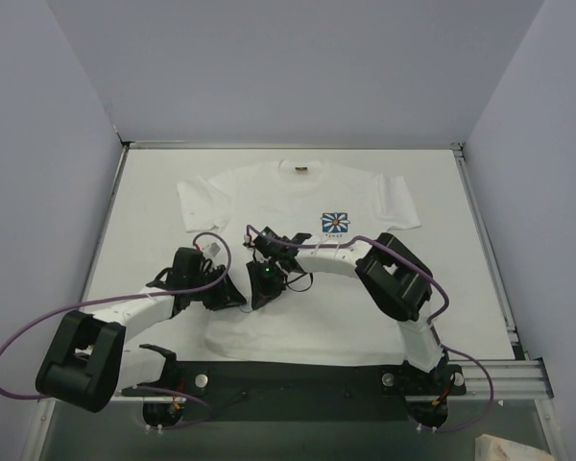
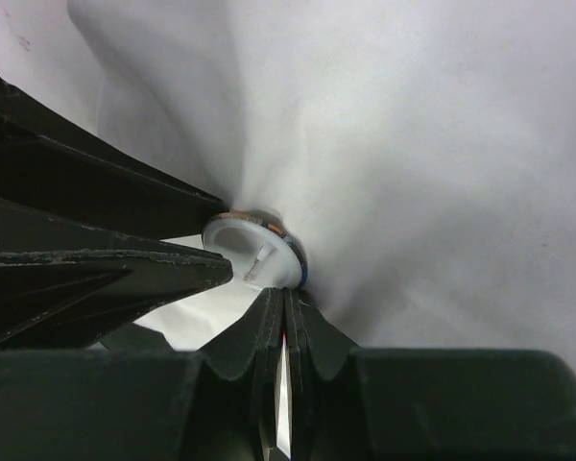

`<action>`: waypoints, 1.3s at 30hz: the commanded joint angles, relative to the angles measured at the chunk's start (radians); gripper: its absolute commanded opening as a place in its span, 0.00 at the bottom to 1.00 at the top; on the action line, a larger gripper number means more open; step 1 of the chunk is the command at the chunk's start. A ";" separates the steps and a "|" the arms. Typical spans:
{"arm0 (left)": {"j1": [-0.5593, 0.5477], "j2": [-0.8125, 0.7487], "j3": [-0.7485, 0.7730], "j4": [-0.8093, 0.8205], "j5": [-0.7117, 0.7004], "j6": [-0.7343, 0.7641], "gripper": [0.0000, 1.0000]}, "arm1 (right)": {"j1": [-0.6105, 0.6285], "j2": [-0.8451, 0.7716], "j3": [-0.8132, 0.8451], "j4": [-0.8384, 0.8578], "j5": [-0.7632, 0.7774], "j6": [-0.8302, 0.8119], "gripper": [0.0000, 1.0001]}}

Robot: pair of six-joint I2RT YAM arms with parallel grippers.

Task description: Pin the brooch onto the clothing

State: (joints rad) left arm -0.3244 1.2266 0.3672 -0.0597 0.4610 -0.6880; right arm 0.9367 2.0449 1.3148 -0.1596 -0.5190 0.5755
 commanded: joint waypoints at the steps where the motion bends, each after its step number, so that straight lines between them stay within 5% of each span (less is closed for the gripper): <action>1: 0.002 -0.007 -0.007 0.029 0.013 -0.001 0.34 | 0.001 0.052 0.017 -0.060 0.033 -0.011 0.06; 4: 0.002 -0.007 -0.002 0.035 0.030 -0.001 0.31 | 0.001 0.058 0.020 -0.060 0.030 -0.014 0.06; 10: 0.002 -0.032 0.007 0.044 0.028 -0.002 0.00 | -0.001 0.046 0.011 -0.043 0.017 -0.016 0.06; 23: 0.002 -0.193 0.108 -0.111 -0.048 0.056 0.00 | -0.142 -0.212 -0.113 0.095 -0.094 0.010 0.15; 31: 0.002 -0.321 0.131 0.046 0.031 0.065 0.00 | -0.355 -0.443 -0.319 0.421 -0.223 0.058 0.71; 35: 0.001 -0.409 0.066 0.283 0.076 -0.013 0.00 | -0.381 -0.460 -0.382 0.606 -0.314 0.171 0.73; 39: -0.001 -0.467 -0.004 0.512 0.064 -0.113 0.00 | -0.375 -0.439 -0.454 1.000 -0.403 0.386 0.71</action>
State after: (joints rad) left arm -0.3252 0.8127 0.4072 0.1524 0.4946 -0.7033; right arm 0.5510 1.5970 0.9173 0.4122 -0.7822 0.7475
